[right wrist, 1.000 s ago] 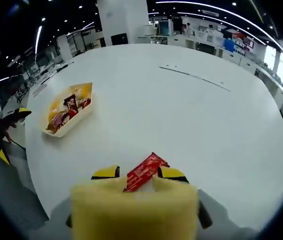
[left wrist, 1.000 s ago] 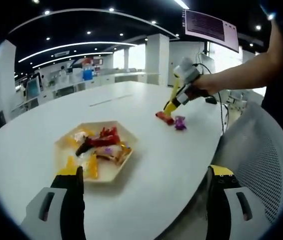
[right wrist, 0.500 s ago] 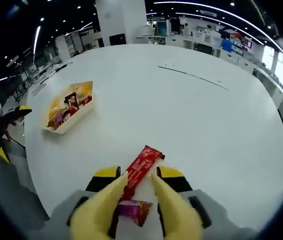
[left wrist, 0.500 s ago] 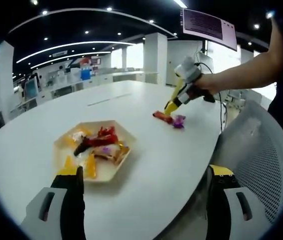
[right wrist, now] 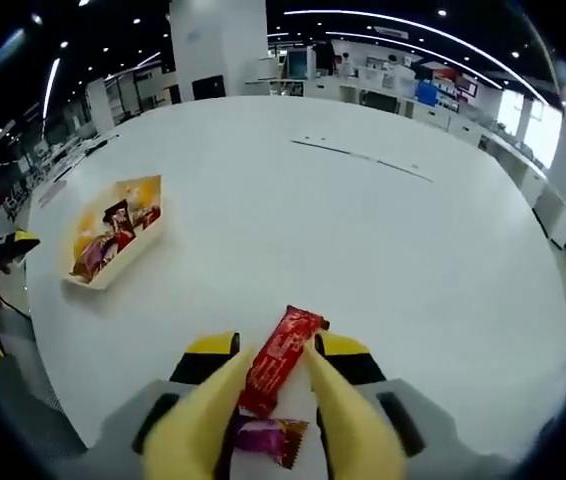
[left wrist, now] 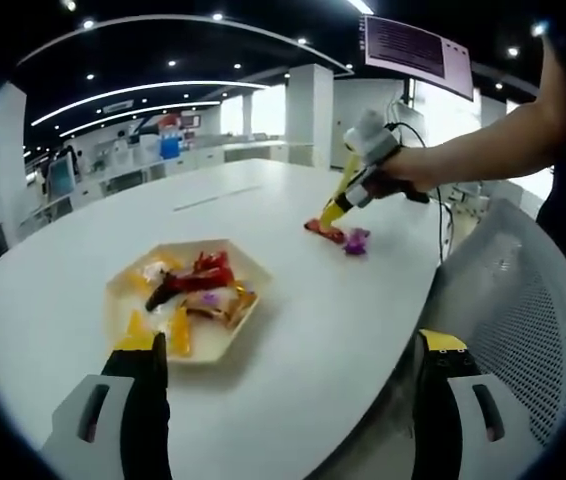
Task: Place the target food into the container with the food tongs after gripping and lifting it, then release it inside without dropping or visibly crushing the food.
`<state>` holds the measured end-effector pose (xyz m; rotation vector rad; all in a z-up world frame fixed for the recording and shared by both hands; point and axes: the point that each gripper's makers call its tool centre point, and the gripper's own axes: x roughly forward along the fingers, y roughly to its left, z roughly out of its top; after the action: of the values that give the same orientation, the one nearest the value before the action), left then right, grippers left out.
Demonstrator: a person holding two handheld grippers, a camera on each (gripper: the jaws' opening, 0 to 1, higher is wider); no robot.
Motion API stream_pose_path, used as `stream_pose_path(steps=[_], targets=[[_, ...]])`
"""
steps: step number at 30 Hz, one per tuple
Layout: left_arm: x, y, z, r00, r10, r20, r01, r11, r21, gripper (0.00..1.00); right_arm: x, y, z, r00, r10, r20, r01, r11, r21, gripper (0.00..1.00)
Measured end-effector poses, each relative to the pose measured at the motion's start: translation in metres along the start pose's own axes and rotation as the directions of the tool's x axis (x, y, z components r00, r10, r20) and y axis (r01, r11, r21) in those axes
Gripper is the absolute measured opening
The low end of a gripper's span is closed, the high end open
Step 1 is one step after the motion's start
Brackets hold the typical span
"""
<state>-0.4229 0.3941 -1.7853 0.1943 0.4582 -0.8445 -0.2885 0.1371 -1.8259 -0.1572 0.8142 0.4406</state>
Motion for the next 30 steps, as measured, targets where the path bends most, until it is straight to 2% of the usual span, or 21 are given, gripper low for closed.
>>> stream_pose_path(steps=[5,8,10,11,13,15,19,21,23,24,25,27,30], targets=[[0.0,0.0,0.001,1.0,0.001,0.003,-0.001,1.0,-0.007,0.99,0.004,0.003,-0.003,1.0,0.012,-0.014,-0.012,1.0,-0.003,0.29],[0.0,0.0,0.0,1.0,-0.002,0.001,0.002,1.0,-0.005,0.99,0.008,0.008,-0.002,0.998,0.054,-0.038,-0.058,0.992,-0.112,0.28],[0.0,0.0,0.0,1.0,-0.002,0.002,0.002,1.0,-0.006,0.99,0.008,0.026,0.0,0.986,0.161,-0.038,-0.166,0.97,-0.18,0.27],[0.0,0.0,0.0,1.0,-0.002,0.002,0.002,1.0,-0.005,0.99,0.006,0.039,0.004,0.973,0.229,-0.022,-0.229,0.95,-0.211,0.27],[0.0,0.0,0.001,1.0,0.0,0.004,0.0,1.0,-0.008,0.99,0.004,0.034,0.002,0.981,0.189,-0.05,-0.195,0.933,-0.302,0.27],[0.0,0.001,0.001,1.0,0.003,0.005,-0.003,1.0,-0.008,0.99,0.005,0.035,0.003,0.98,0.195,-0.038,-0.198,0.951,-0.238,0.28],[0.0,0.001,0.001,1.0,0.003,0.005,-0.003,1.0,-0.009,0.99,0.008,0.032,0.006,0.984,0.175,-0.029,-0.177,0.962,-0.208,0.29],[0.0,0.001,0.001,1.0,0.004,0.005,-0.004,1.0,-0.01,0.99,0.012,0.037,0.001,0.981,0.189,-0.052,-0.196,0.96,-0.199,0.29],[0.0,0.001,0.001,1.0,0.003,0.005,-0.003,1.0,-0.011,0.99,0.017,0.035,-0.007,0.982,0.166,-0.087,-0.182,0.956,-0.23,0.29],[0.0,0.001,0.001,1.0,0.003,0.005,-0.003,1.0,-0.011,0.99,0.017,0.034,-0.009,0.984,0.155,-0.088,-0.172,0.957,-0.235,0.29],[0.0,0.001,0.001,1.0,0.004,0.005,-0.004,1.0,-0.01,0.99,0.016,0.036,-0.001,0.986,0.163,-0.047,-0.169,0.963,-0.21,0.28],[-0.001,0.002,0.002,1.0,0.007,0.008,-0.007,1.0,-0.014,0.99,0.014,0.036,-0.006,0.984,0.159,-0.077,-0.174,0.952,-0.254,0.26],[-0.001,0.001,0.002,1.0,0.006,0.009,-0.006,1.0,-0.013,0.99,0.014,0.037,-0.007,0.984,0.166,-0.07,-0.179,0.952,-0.249,0.23]])
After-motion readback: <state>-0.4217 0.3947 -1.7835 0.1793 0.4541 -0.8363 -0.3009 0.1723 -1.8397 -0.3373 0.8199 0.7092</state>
